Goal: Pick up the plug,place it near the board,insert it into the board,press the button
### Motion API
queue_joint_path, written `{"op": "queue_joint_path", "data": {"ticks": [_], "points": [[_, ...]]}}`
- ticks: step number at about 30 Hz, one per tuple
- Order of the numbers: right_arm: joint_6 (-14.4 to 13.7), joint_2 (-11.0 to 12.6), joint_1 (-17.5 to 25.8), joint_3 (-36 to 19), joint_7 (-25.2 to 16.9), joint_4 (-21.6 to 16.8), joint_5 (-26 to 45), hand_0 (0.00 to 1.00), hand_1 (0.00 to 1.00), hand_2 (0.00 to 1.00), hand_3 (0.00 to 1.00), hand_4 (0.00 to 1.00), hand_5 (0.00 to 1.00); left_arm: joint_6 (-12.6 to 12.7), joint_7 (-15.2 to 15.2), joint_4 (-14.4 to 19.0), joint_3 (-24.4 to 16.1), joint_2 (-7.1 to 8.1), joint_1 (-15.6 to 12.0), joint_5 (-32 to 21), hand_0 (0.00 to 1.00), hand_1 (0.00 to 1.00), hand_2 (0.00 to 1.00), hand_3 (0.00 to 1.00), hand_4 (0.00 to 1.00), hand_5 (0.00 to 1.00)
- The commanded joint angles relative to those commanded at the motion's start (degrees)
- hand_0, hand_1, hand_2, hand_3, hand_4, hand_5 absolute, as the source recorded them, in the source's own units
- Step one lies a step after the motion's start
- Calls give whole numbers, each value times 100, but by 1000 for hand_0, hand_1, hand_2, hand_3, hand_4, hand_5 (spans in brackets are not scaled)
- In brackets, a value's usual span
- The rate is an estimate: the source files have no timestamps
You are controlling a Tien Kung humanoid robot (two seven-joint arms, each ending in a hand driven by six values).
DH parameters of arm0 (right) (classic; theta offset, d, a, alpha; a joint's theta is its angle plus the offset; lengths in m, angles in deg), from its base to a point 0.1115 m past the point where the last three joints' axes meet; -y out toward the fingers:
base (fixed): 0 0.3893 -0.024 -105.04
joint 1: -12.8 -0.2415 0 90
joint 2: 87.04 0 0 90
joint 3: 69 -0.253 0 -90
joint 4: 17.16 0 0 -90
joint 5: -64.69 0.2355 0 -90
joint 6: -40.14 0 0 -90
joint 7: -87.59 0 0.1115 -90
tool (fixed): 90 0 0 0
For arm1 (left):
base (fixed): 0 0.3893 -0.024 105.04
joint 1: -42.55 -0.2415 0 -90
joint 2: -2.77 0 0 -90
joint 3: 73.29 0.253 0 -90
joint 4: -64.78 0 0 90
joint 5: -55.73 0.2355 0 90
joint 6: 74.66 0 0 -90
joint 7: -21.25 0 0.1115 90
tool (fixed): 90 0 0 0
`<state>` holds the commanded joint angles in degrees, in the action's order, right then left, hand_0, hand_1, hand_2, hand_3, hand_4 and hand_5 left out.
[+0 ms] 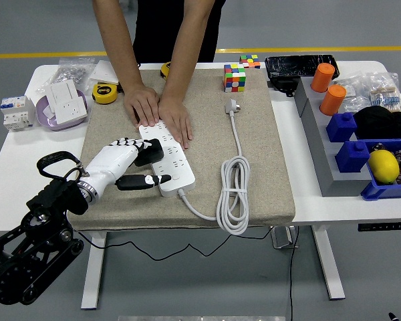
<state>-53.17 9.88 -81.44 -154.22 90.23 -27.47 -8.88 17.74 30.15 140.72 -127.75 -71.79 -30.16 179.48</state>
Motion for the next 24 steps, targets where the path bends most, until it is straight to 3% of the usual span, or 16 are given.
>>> {"op": "queue_joint_path", "data": {"ticks": [10,11,12,17,18,21,23,24], "points": [[-3,-2,-21,2,-1,0,13,831,760,743,764,998,927,97,-50,259,-102,-21,3,-38,945,947,886,871,998,940],[-4,-3,-22,2,-4,0,16,831,760,743,764,998,927,101,-28,355,-118,-34,-27,-157,945,947,886,871,998,940],[-4,-2,-23,7,-7,0,20,831,759,741,764,998,928,99,16,478,-130,-52,-62,-347,769,830,813,856,975,702],[-6,-6,-16,8,2,0,11,831,759,741,764,998,928,180,470,1226,-63,-131,-154,-1485,769,830,813,856,975,702],[-6,-7,-16,10,3,0,11,831,759,742,765,998,930,187,603,1384,-79,-168,-163,-1707,309,362,451,815,688,348],[-6,-7,-18,18,-2,0,20,831,759,742,765,998,930,129,927,1738,-138,-233,-178,-1919,309,362,451,815,688,348],[-9,-3,-20,21,-4,0,24,831,759,742,765,998,930,-49,1151,1889,-172,-245,-165,-1861,309,362,451,815,688,348],[-9,-1,-20,22,-3,0,25,831,759,742,764,998,931,-188,1284,1944,-177,-242,-147,-1893,150,68,160,784,450,161]]}}
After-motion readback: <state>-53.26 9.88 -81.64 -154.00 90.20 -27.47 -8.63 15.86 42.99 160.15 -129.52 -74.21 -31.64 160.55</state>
